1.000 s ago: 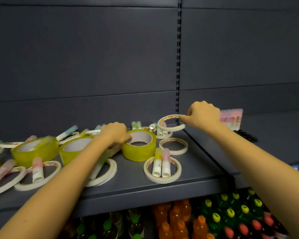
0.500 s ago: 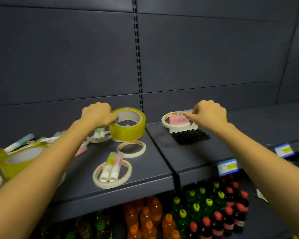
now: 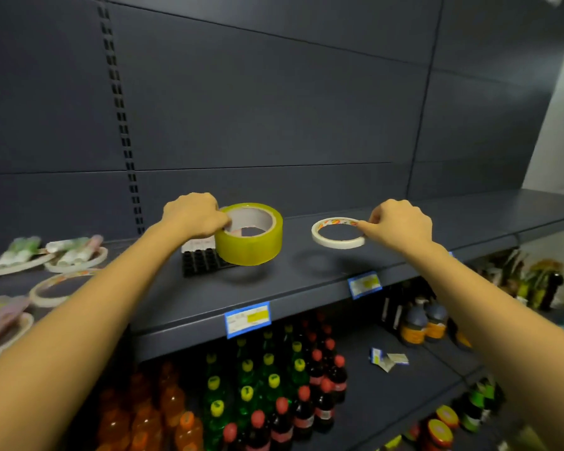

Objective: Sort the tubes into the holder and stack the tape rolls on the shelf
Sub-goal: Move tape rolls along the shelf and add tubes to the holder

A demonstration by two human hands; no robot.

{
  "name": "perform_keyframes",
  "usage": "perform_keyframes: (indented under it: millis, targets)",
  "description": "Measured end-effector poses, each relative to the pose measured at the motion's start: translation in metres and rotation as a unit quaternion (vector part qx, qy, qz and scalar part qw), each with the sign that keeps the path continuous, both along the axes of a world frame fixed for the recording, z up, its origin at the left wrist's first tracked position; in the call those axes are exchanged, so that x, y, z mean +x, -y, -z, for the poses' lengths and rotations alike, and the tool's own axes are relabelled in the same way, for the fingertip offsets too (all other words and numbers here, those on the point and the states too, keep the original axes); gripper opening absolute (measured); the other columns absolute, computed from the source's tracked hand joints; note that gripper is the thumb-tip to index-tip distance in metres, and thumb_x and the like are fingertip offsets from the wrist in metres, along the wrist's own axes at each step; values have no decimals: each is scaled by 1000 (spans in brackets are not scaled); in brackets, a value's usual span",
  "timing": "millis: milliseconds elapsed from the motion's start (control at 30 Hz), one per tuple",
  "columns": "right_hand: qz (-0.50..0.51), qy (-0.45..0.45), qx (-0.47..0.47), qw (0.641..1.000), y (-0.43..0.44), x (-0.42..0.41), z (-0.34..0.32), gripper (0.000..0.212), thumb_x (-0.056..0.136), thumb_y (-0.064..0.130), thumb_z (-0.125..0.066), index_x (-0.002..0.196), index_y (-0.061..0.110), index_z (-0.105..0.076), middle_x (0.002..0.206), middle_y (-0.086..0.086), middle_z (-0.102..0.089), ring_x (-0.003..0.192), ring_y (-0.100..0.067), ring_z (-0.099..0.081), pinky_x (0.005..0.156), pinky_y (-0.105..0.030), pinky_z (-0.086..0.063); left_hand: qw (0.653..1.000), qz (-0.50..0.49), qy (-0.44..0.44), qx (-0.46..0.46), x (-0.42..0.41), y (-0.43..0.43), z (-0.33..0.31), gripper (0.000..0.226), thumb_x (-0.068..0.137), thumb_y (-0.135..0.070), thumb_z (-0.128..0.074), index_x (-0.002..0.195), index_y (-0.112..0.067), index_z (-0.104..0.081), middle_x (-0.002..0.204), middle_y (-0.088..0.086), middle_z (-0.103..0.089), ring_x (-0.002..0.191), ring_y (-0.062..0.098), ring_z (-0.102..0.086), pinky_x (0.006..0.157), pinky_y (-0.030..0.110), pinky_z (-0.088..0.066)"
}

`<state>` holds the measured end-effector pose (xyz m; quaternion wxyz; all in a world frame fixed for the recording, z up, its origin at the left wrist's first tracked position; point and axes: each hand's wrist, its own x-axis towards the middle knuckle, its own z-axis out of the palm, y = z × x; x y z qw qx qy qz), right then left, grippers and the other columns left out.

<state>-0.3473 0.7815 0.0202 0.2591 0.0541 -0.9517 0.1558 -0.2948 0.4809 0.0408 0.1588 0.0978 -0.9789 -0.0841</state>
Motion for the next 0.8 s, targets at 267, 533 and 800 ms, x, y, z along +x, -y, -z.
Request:
perform_keyframes:
  millis: [267, 533, 800]
  targets:
    - [50, 18, -5, 999, -96, -35, 15, 43, 81, 59, -59, 74, 18, -67, 57, 1, -51, 62, -23, -54, 50, -23, -33, 999, 36, 26, 8, -66, -97, 13, 24, 82, -38, -58, 78, -14, -60, 87, 9, -57, 83, 30, -52, 71, 30, -41]
    - [69, 24, -16, 997, -153, -97, 25, 41, 82, 58, -58, 71, 20, -67, 56, 2, -51, 63, -22, -55, 50, -24, -35, 997, 53, 52, -30, -146, -160, 25, 26, 85, -36, -54, 75, -12, -54, 83, 7, -55, 78, 26, -51, 70, 32, -39]
    - [47, 40, -17, 998, -175, -170, 38, 38, 83, 55, -59, 72, 19, -67, 64, 0, -55, 68, -23, -55, 58, -27, -38, 994, 51, 94, -27, -214, -184, 41, 32, 84, -36, -54, 61, -16, -48, 64, -1, -48, 68, 20, -49, 58, 26, -34]
